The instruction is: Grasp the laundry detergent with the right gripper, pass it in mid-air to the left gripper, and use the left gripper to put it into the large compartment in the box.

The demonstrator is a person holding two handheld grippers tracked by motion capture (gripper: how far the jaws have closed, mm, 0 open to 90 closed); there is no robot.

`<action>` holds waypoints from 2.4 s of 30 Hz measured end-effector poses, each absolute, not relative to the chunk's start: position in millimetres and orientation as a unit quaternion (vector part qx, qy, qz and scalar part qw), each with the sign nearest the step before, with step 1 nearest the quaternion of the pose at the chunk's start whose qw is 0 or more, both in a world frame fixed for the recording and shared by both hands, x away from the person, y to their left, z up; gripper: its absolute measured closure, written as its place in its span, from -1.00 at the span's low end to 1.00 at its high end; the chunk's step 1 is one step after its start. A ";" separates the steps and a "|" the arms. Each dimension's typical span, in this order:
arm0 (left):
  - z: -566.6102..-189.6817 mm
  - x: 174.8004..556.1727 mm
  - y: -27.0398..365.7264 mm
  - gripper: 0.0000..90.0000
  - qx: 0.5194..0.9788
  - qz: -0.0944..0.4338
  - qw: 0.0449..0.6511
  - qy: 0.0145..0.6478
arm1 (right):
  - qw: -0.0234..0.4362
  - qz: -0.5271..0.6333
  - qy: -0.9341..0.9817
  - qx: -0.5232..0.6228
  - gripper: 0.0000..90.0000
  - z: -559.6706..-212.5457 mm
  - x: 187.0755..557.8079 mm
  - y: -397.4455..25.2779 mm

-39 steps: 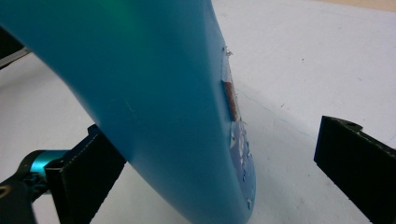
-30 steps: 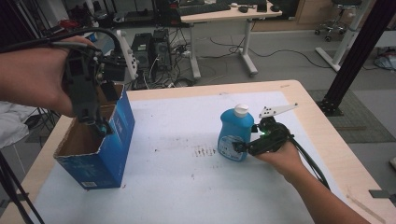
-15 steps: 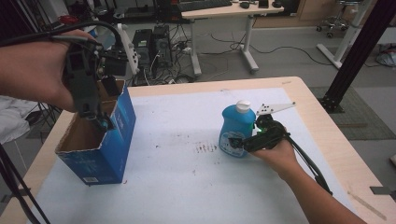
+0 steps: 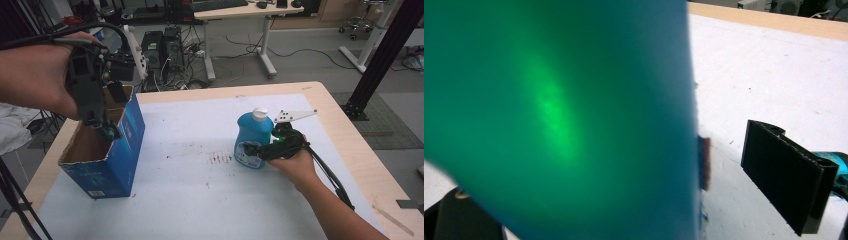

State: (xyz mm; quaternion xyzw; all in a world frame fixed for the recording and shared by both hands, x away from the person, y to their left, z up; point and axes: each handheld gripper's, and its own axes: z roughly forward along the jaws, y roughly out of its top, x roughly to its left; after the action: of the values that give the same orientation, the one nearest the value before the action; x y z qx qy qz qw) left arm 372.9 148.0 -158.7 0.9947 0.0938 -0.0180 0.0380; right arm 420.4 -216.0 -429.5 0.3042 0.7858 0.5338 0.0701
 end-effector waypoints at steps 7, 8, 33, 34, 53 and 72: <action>-159.3 373.9 146.3 -0.96 0.995 -0.018 0.037 0.093 | 0.069 0.534 0.792 0.289 -0.47 -429.6 419.6 -215.0; -159.2 374.2 145.6 -0.96 0.995 -0.018 0.037 0.092 | 0.068 0.536 0.791 0.286 -0.46 -429.9 419.3 -214.2; -160.0 374.3 144.8 -0.96 0.995 -0.017 0.037 0.091 | 0.072 0.540 0.794 0.270 -0.24 -429.6 417.5 -211.7; -159.8 374.5 144.9 -0.96 0.995 -0.018 0.035 0.091 | 0.074 0.540 0.794 0.268 -0.21 -429.4 417.1 -211.5; -165.6 372.9 145.3 -0.96 0.995 -0.021 0.033 0.094 | 0.124 0.529 0.806 0.234 0.04 -424.8 410.0 -207.4; -172.9 372.9 125.1 -0.96 0.996 -0.026 0.032 0.077 | 0.111 0.527 0.829 0.151 0.04 -378.2 382.0 -200.9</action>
State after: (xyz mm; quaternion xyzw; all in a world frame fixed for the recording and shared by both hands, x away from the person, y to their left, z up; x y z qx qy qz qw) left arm 372.9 125.1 -172.9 0.9961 0.0774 -0.0263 0.0318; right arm 382.0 -200.9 -378.2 0.1513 0.8286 0.5274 0.1109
